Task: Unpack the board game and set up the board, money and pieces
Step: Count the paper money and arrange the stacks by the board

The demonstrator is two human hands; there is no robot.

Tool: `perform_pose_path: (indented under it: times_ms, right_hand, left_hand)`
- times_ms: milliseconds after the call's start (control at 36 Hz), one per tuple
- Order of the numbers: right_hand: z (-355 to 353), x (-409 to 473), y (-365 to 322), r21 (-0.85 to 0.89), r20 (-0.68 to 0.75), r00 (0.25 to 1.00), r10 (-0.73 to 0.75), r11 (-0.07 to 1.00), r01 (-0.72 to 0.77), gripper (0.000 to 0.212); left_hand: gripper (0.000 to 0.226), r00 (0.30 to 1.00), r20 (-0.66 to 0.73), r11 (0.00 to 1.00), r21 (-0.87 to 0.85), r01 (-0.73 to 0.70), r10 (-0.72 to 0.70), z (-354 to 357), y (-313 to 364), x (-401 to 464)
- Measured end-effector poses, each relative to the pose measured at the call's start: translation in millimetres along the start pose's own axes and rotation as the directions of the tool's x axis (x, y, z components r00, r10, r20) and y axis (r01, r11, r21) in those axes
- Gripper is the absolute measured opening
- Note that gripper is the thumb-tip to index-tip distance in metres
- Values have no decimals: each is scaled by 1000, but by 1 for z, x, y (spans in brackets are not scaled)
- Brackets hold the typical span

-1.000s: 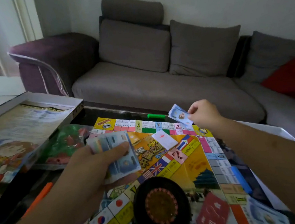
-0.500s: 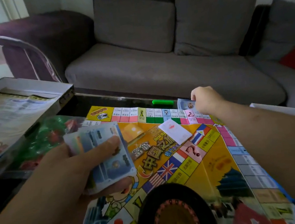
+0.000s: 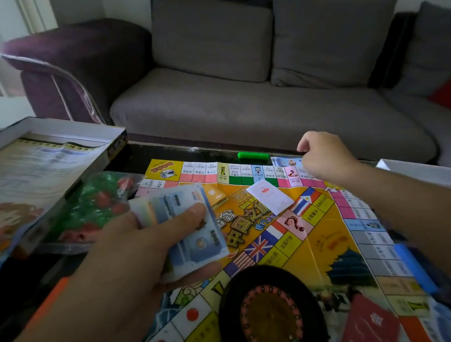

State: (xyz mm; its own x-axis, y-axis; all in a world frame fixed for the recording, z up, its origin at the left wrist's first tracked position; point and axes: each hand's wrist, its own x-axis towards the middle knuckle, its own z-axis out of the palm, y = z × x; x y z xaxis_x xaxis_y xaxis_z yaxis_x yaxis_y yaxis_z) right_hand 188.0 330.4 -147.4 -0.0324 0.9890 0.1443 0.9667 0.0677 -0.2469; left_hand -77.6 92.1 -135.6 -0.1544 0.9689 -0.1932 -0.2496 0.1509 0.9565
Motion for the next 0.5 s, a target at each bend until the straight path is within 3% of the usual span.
perform_pose_path:
  times_ms: [83, 139, 194, 250, 389, 500]
  right_hand:
    - [-37, -48, -34, 245, 144, 978, -148, 963, 110, 21]
    - [-64, -91, -60, 451, 244, 923, -296, 877, 162, 18]
    - [-88, -142, -78, 645, 341, 853, -395, 758, 93, 9]
    - [-100, -186, -88, 696, 379, 819, -431, 716, 55, 23]
    - [-97, -260, -89, 713, 262, 928, -267, 701, 1, 16]
    - [-96, -291, -78, 748, 287, 950, -126, 648, -140, 10]
  left_hand:
    - [39, 997, 60, 991, -128, 50, -43, 9, 3, -14]
    - [35, 994, 81, 989, -124, 84, -75, 15, 9, -24]
    - [35, 993, 90, 990, -113, 85, -75, 17, 14, -37]
    - [38, 989, 124, 992, -84, 90, -79, 20, 17, -49]
    - [38, 973, 190, 988, -57, 141, -128, 33, 21, -83]
    - [29, 943, 257, 964, -107, 243, -210, 33, 17, -111]
